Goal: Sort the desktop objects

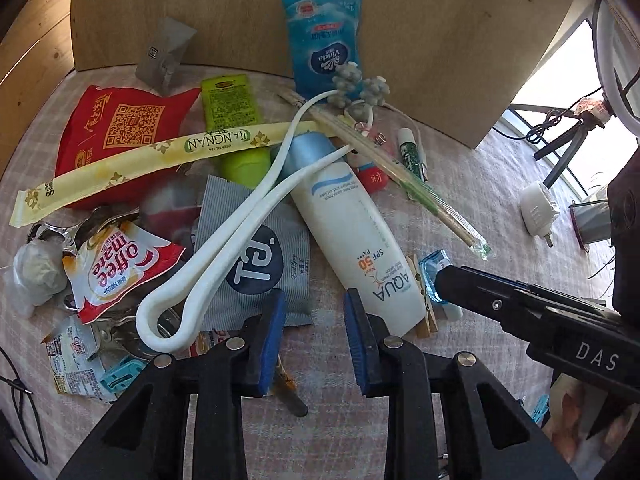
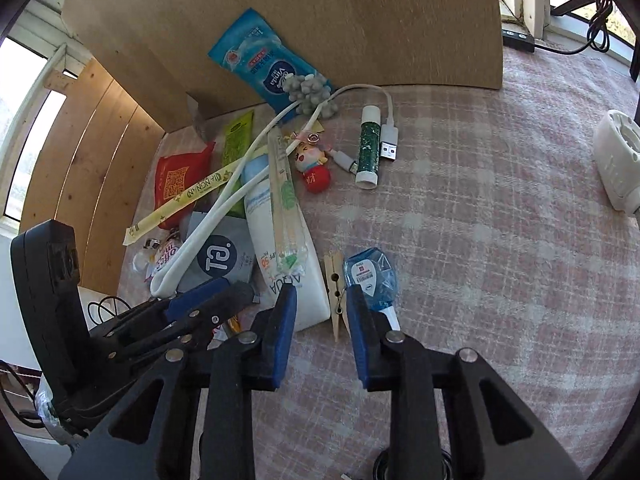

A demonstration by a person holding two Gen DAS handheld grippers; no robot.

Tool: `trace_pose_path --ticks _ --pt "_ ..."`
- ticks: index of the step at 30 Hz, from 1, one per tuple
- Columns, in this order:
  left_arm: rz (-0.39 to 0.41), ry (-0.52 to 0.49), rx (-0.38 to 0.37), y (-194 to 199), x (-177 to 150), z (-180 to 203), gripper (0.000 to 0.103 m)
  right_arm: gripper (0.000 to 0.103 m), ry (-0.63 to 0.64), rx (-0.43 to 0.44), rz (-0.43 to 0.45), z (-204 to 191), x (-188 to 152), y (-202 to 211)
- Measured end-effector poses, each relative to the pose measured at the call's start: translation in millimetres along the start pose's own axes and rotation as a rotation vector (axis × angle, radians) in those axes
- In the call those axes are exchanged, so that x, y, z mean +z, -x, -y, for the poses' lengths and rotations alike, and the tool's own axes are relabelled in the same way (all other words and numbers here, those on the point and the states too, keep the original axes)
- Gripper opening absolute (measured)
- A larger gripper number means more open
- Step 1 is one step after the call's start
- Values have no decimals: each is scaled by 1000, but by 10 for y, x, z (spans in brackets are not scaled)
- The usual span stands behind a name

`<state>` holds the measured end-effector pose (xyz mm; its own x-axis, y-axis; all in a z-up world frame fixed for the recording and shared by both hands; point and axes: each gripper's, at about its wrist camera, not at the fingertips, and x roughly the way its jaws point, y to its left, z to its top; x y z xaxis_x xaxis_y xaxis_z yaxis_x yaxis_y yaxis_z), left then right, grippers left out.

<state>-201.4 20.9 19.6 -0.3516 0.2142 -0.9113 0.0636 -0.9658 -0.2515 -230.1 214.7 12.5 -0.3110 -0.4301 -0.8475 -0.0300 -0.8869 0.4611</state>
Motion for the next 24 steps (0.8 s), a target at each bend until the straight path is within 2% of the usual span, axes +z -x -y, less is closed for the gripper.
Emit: trace_pose_path --ticks 7,10,15,20,21,22,24 --pt "19 -35 -19 -4 168 71 27 26 -15 36 -32 -77 341 -283" --pt "27 -21 -27 -21 263 32 27 26 -17 46 -41 -105 468 -351" --pt "44 3 -64 -28 366 -16 33 29 -59 92 -74 -93 668 -468" --pt "39 -22 -90 -77 346 33 37 36 -29 87 -105 -197 740 -594" --pt "34 -30 -92 -91 323 55 38 37 -21 82 -107 -208 705 -591" --pt "32 -43 -82 -121 295 101 44 37 -18 79 -105 -210 662 -589" --pt "46 -68 -72 -107 220 130 46 37 -31 89 -117 -214 582 -617"
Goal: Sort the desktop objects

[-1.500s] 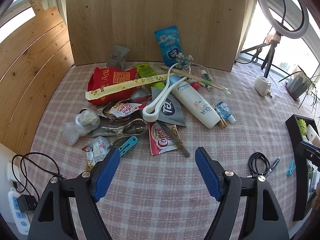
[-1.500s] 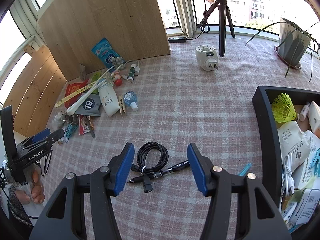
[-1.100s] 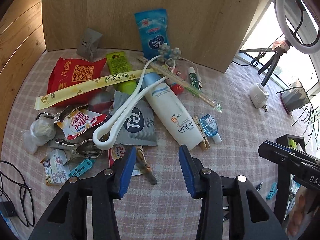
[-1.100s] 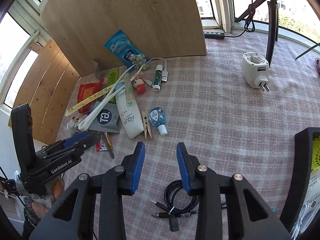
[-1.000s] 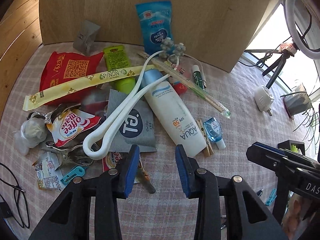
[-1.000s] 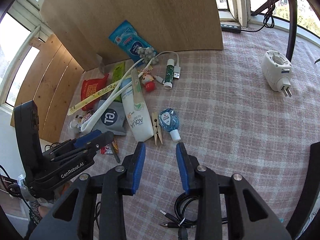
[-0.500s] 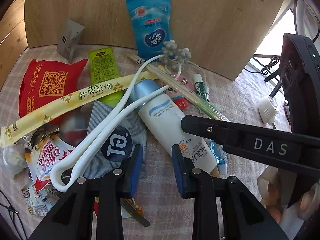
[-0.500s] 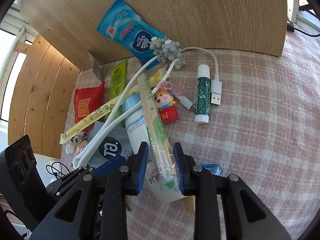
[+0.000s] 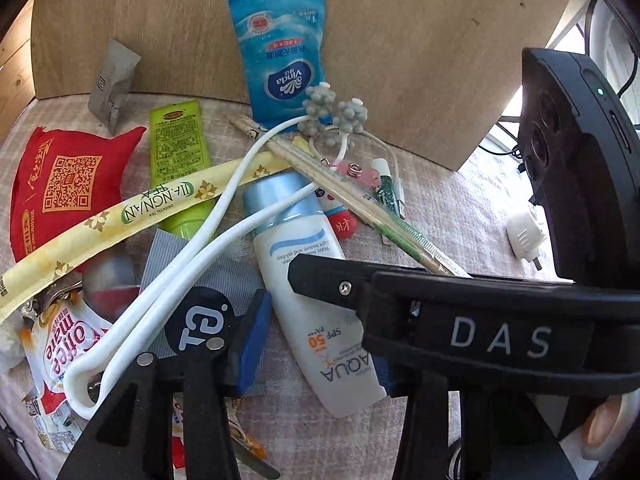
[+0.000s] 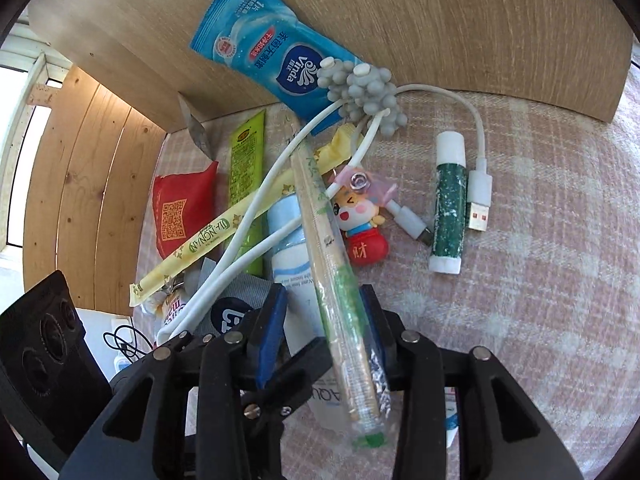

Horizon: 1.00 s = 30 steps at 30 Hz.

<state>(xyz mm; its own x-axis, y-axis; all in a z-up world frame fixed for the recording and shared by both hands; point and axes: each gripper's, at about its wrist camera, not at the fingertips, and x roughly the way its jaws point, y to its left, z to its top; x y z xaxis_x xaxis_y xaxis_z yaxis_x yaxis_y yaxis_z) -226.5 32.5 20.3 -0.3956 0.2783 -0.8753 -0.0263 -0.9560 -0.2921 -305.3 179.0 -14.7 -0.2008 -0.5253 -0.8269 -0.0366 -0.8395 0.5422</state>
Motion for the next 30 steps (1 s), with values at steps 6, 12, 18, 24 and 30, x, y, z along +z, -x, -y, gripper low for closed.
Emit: trace_pose_path --ticks 6,12,18,24,30 --pt "-28 -26 -70 82 -238 29 45 36 -46 30 18 97 -309 69" --pt "-40 -73 -96 208 -582 191 45 36 -76 42 48 176 -722 193" --pt "-55 -133 -97 252 -857 350 46 36 -116 50 90 249 -1158 304" --pt "-65 -127 -120 190 -966 348 47 34 -142 95 96 314 -1403 339" --pt "-49 -143 -128 408 -1085 433 47 34 -148 72 115 221 -1573 466"
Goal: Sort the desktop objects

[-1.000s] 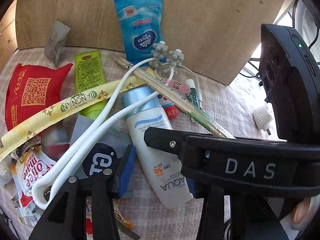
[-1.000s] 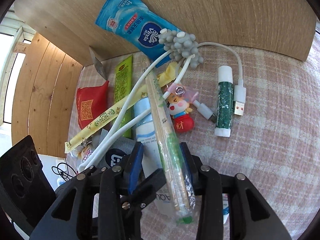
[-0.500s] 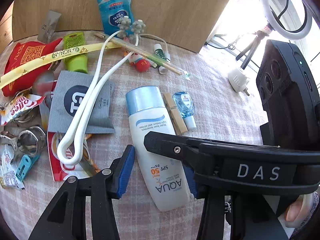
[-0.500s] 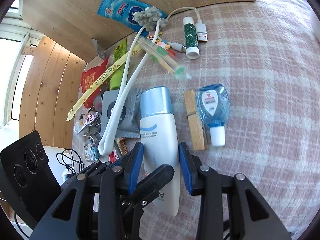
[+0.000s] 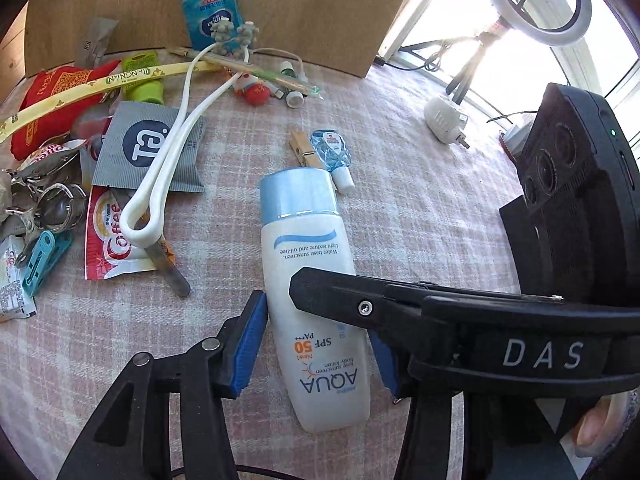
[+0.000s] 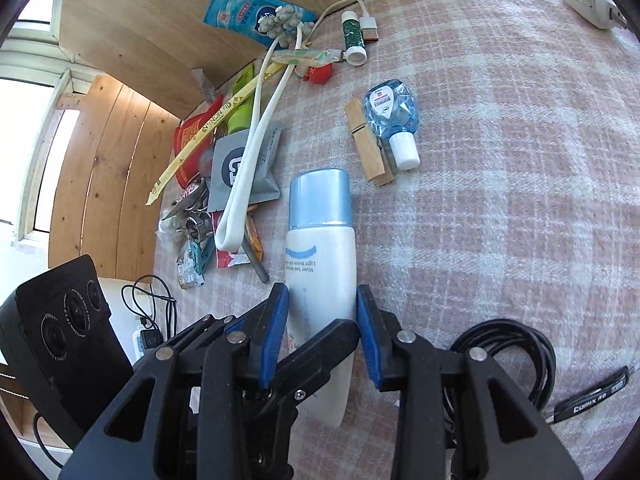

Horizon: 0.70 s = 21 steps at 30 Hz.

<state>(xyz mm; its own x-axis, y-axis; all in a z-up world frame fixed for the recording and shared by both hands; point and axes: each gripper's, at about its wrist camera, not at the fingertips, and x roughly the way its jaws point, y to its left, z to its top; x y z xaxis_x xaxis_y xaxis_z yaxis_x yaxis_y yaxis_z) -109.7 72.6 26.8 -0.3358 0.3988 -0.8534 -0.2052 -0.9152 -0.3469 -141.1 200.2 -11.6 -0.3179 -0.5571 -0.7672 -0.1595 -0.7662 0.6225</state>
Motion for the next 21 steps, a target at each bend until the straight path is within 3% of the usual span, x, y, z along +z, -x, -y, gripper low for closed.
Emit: trace_pose_path --ticks 4,10,21 --pt "15 -25 2 178 9 215 47 34 5 7 33 -21 -106 226" --pt "30 -103 -40 255 29 830 47 34 -7 -6 107 102 -210 797" --pt "-17 -265 -180 -1 -97 2285 47 34 -118 -100 236 1023 -396 2051"
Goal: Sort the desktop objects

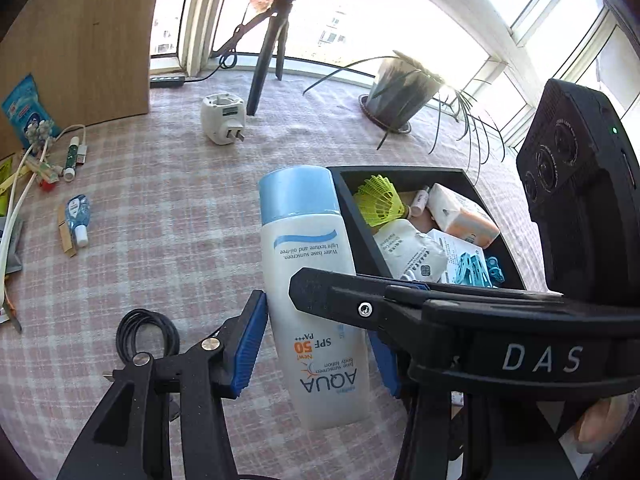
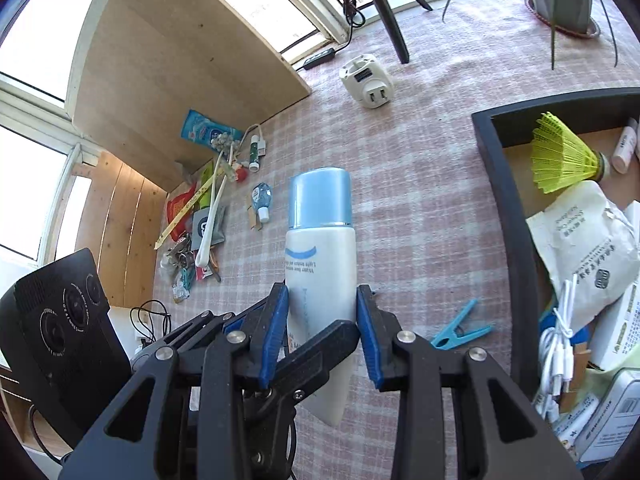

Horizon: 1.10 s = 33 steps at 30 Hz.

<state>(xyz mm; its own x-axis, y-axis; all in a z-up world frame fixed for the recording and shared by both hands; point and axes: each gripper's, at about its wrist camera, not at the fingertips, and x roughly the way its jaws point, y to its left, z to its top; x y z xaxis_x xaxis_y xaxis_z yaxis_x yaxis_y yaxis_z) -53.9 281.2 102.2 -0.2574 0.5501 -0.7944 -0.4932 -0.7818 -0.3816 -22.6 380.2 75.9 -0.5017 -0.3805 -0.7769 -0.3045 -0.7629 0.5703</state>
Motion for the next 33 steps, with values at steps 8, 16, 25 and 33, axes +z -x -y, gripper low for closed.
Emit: trace_pose_path --ticks 8,16,25,33 --pt "-48 -87 -81 -333 72 816 47 34 -94 -67 77 755 -100 740" --pt "-103 -171 -49 -521 106 1224 48 35 -120 -155 116 1111 -123 1131" --pt "-88 -163 24 -346 281 818 48 52 -155 -225 186 1149 -17 1331" --pt "-53 -96 137 -228 704 127 48 52 -68 -234 174 803 468 1105"
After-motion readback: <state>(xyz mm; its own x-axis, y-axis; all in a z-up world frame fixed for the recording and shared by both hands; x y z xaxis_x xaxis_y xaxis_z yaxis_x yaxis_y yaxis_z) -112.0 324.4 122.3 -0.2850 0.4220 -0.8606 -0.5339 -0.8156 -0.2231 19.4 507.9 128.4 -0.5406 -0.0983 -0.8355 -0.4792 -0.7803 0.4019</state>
